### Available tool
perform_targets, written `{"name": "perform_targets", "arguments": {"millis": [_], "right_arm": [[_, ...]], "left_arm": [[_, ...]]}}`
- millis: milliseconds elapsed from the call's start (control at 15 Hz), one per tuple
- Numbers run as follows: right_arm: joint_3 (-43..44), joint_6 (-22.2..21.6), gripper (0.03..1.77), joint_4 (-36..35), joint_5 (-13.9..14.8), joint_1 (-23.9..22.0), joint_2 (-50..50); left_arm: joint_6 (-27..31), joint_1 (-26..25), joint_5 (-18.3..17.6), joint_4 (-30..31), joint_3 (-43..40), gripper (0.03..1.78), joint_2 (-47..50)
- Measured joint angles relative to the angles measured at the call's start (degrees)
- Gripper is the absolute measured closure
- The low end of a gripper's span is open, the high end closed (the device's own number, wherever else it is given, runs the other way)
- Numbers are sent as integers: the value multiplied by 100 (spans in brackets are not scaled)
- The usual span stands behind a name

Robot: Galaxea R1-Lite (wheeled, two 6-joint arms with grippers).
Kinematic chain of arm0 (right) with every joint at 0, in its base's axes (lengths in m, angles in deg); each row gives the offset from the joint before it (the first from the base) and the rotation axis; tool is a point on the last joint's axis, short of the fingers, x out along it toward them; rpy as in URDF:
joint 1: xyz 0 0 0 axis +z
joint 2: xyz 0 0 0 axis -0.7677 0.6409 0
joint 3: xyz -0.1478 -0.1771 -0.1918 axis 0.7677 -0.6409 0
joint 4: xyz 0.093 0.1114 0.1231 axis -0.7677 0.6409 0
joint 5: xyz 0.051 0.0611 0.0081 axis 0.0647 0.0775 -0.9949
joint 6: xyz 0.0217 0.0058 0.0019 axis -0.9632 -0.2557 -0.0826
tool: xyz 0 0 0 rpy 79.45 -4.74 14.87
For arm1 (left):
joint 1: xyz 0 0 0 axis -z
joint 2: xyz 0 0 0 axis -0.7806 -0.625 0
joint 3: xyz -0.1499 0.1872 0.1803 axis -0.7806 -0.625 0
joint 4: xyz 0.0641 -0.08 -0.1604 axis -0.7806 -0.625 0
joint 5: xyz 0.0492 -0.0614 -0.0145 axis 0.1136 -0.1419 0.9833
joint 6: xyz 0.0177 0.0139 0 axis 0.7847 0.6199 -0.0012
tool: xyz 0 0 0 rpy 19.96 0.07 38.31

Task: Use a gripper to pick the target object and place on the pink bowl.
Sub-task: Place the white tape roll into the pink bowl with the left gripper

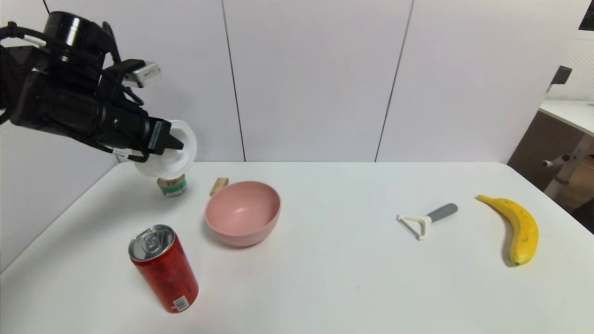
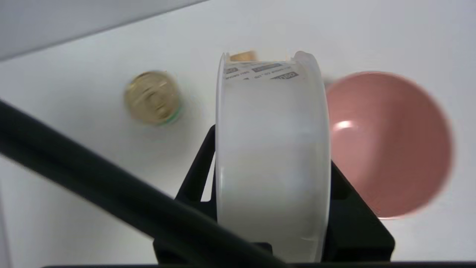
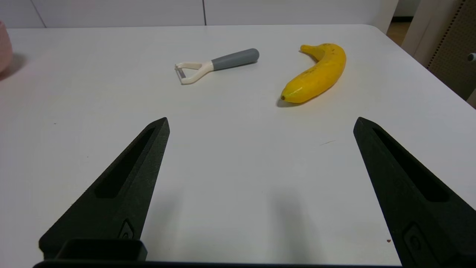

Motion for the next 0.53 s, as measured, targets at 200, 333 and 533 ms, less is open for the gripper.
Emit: {"name": "perform_targets", "arguments": {"millis": [200,333,533], "right_arm": [[0,-11,9,2,-2,-1,0],[0,-7,9,2,2,-1,0],[0,-9,9,2,2,-6,0]], "left_arm": [[-1,778,-80,85,229,121,-102],[5,1172,-74,124,276,121,-288],[0,1526,-63,165,240,121,-594]]}}
